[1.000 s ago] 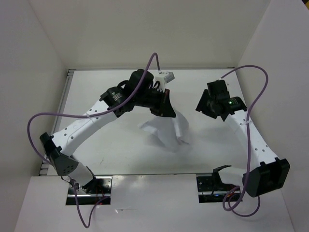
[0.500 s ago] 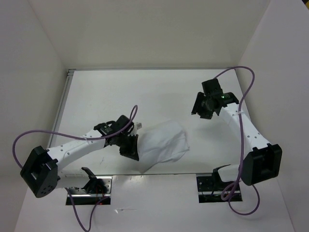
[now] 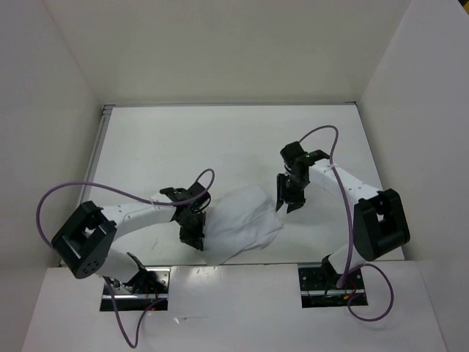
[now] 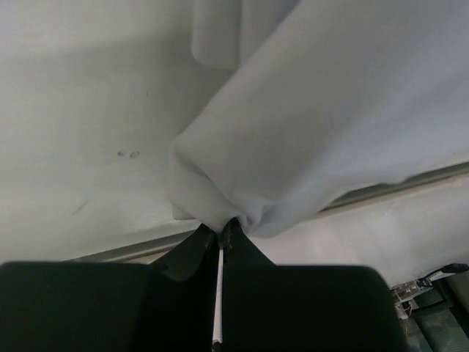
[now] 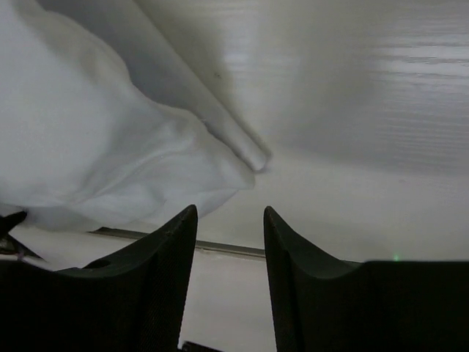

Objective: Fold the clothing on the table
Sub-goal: Flatten the skirt out

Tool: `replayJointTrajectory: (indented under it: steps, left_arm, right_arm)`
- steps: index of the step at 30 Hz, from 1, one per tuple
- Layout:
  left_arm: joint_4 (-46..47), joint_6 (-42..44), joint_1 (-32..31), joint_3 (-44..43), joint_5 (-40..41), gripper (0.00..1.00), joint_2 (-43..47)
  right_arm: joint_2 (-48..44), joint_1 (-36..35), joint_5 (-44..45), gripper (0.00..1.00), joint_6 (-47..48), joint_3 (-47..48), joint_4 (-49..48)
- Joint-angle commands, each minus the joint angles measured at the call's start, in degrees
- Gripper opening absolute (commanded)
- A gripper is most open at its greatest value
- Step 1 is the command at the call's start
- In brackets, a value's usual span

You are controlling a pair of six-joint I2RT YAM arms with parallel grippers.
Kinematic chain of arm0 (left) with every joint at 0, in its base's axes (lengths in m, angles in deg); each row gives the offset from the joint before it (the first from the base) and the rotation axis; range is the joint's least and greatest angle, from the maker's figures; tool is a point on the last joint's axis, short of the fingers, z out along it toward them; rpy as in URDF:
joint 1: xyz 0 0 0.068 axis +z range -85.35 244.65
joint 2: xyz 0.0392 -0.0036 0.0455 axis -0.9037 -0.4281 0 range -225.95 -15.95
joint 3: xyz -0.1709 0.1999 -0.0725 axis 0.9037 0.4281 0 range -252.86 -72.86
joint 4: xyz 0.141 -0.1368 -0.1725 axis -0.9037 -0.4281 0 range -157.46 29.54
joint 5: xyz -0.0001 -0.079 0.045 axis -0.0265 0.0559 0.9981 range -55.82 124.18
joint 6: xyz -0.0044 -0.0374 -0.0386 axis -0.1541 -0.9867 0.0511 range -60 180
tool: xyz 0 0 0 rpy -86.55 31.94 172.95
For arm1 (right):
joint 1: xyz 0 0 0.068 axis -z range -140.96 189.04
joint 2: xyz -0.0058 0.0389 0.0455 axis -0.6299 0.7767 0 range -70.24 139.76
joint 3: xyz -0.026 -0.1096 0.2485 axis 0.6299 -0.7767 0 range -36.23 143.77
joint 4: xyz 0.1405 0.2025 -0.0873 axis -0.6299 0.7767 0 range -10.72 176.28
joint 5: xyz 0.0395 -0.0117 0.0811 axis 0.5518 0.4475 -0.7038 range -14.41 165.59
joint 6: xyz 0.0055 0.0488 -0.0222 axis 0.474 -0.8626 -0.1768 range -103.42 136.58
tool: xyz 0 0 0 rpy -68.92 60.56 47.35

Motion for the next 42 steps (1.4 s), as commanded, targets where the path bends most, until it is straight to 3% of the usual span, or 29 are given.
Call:
replayJointTrajectory:
  steps: [1,8,16,24,31,32,34,37,40,42]
  left_arm:
    - [1.50,-1.02,-0.21,-2.45,1.13,0.00,-3.22]
    - [0.36,0.75,1.02,-3.86,3.24,0.00,-3.76]
    - [-0.17,0.75,1.55,-4.92,4.38,0.00,-3.76]
    - [3.78,4.79,5.86,-7.90,6.23,0.00,-10.34]
    - [7.39,10.06,12.52,-13.79,7.37,0.00,-17.72]
    - [7.39,10.07,13.14,-14.49,7.37,0.04,-17.73]
    - [7.91,10.68,13.68,-15.72,7.37,0.50,-13.72]
    - [7.92,9.20,13.68,-15.73,7.37,0.84,-5.29]
    - [4.41,6.47,13.68,-13.89,7.90,0.87,1.06]
    - [3.18,4.63,13.68,-11.09,7.90,0.83,5.10]
  right_arm:
    - [1.74,-3.26,-4.00,0.47,1.80,-1.10,-1.93]
    - [7.97,-3.79,-5.42,0.47,2.33,0.57,-6.33]
    - [13.95,-3.79,0.03,0.47,2.33,3.64,-8.01]
    - [15.89,-3.79,0.56,0.43,1.80,4.69,-9.77]
    - [14.75,-3.79,-1.90,0.00,1.28,4.70,-10.29]
    - [13.96,-3.79,-1.90,0.00,1.27,4.70,-10.29]
    - [11.95,-3.79,-1.90,0.00,0.75,6.72,-8.63]
    - [10.62,-3.79,-1.90,0.00,0.74,8.12,-8.01]
    - [10.62,-3.79,-3.21,0.00,0.13,8.13,-8.01]
    - [10.62,-3.79,-3.22,0.00,0.13,7.52,-8.54]
